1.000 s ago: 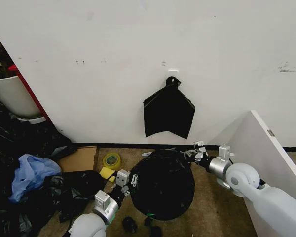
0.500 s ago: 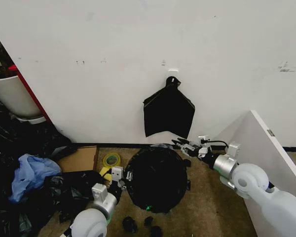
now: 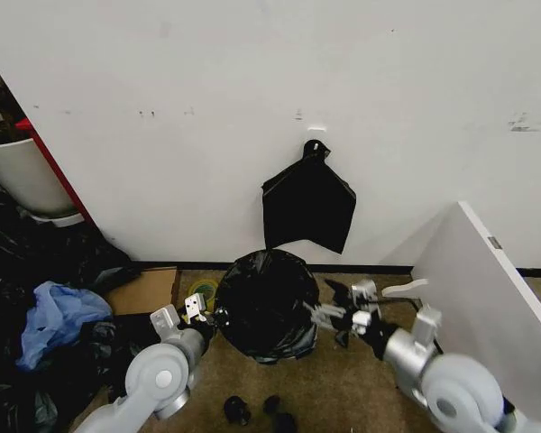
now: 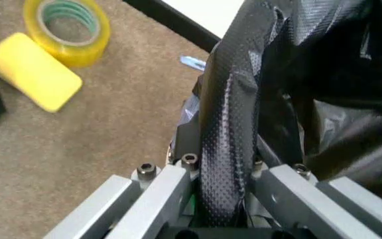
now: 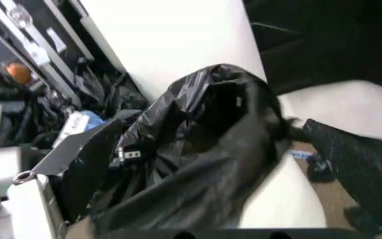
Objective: Place the garbage bag over the trash bin.
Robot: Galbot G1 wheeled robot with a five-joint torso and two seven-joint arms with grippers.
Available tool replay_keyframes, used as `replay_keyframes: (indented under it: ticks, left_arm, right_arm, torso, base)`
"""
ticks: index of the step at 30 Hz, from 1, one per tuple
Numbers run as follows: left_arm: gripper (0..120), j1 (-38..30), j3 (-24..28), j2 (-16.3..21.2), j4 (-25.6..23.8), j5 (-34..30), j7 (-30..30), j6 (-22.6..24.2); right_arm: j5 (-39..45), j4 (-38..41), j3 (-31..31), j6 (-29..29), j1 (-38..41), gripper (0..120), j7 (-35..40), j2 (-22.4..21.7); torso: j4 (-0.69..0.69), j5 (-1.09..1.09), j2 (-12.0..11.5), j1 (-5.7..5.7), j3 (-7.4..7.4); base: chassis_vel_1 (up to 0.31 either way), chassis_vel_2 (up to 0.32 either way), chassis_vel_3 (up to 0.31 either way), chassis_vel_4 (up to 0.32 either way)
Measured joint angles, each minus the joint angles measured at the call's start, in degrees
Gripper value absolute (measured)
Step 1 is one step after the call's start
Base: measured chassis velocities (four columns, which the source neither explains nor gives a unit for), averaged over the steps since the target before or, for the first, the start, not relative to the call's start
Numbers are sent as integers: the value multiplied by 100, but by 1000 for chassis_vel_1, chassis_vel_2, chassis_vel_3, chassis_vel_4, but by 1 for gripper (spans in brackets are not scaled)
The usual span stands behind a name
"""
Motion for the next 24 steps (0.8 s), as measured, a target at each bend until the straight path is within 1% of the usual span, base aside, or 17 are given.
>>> replay_keyframes:
  ticks: [1, 3, 5, 6, 8, 10, 13, 16, 20, 23, 24]
  left_arm:
    - [1, -3, -19, 11, 23, 0, 19, 0]
    - [1, -5, -115, 37, 80, 0, 88, -2]
    - [1, -5, -144, 42, 88, -5, 105, -3]
    - [1, -4, -190, 44, 94, -23, 137, -6]
    - [1, 3, -207, 40, 86, -31, 160, -7]
    - [1, 36, -208, 45, 22, -31, 172, -5]
    - [1, 81, -208, 71, -52, -28, 200, 2]
    - [1, 138, -211, 89, -108, -8, 228, 10]
    - [1, 178, -220, 97, -149, 3, 247, 27]
    - [1, 188, -220, 79, -184, 13, 261, 42]
    - [1, 188, -220, 79, -184, 13, 261, 42]
  right_arm:
    - [60, 25, 82, -5, -115, 100, -44, -1]
    - [144, 68, 253, -12, -662, 100, -222, -24]
    - [139, 68, 252, -16, -753, 100, -247, -23]
    - [128, 31, 186, -26, -929, 100, -283, 25]
    - [121, -74, 47, -54, -1020, 100, -285, 127]
    - [131, -211, -157, -75, -1032, 100, -286, 268]
    - [209, -305, -291, -100, -987, 100, -267, 392]
    - [408, -413, -355, -165, -874, 100, -141, 530]
    - [552, -481, -365, -237, -831, 100, -97, 595]
    - [575, -520, -453, -259, -828, 90, -93, 647]
    - [575, -520, -453, -259, -828, 90, -93, 647]
  torso:
    - [0, -1, 0, 0, 0]
    - [0, -1, 0, 0, 0]
    - [-1, -1, 0, 0, 0]
    - [0, 0, 0, 0, 0]
    - [0, 1, 0, 0, 0]
    - [1, 0, 0, 0, 0]
    - [0, 1, 0, 0, 0]
    - [1, 1, 0, 0, 0]
    - [1, 1, 0, 0, 0]
    - [1, 0, 0, 0, 0]
    - [1, 0, 0, 0, 0]
  base:
    - [0, 0, 0, 0]
    - [0, 0, 0, 0]
    - [0, 0, 0, 0]
    - [0, 0, 0, 0]
    - [0, 0, 0, 0]
    - [0, 0, 0, 0]
    - [0, 0, 0, 0]
    - [0, 0, 0, 0]
    - [0, 0, 0, 0]
    - [0, 0, 0, 0]
    - [0, 0, 0, 0]
